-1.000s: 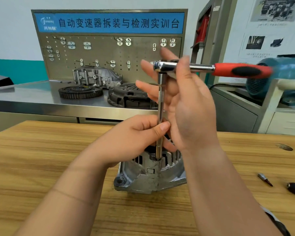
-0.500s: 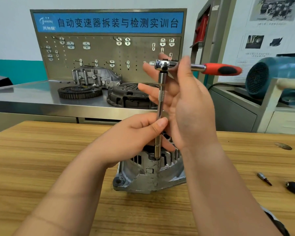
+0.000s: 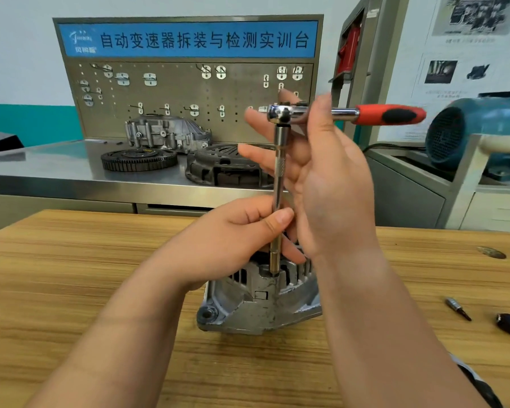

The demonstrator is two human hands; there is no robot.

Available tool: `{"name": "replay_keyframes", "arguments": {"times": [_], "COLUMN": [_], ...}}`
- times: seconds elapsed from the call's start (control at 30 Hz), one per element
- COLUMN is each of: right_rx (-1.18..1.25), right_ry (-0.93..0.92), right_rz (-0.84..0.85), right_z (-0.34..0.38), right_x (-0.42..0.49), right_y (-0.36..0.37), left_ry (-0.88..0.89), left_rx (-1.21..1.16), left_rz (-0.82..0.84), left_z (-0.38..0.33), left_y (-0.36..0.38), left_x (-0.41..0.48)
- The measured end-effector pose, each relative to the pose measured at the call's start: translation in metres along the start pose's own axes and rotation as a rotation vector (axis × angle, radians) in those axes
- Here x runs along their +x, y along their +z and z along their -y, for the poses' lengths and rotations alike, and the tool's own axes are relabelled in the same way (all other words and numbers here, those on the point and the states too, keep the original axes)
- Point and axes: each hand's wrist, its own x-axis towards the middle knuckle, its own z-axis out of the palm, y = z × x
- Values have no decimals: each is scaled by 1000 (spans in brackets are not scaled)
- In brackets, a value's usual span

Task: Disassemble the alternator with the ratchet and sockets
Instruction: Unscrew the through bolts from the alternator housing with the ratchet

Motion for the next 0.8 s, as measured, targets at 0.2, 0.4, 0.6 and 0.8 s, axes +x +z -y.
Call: {"name": "replay_keyframes", "arguments": {"times": [0.2, 0.4, 0.6, 0.8], "right_rx": [-165, 21, -120, 17], "right_ry": [-238, -17, -180, -110], "right_rz": [54, -13, -41, 20], "right_z": [1, -1, -3, -1], "right_x": [-1, 0, -1, -2], "right_y": [4, -2, 2, 2], "left_ry": [-19, -23, -33, -17], "left_rx": [46, 2, 34, -43], "left_rz": [-72, -19, -72, -47], "left_z": [2, -1, 1, 0], "left_y": [2, 0, 3, 3], "left_x": [4, -1, 3, 1]}}
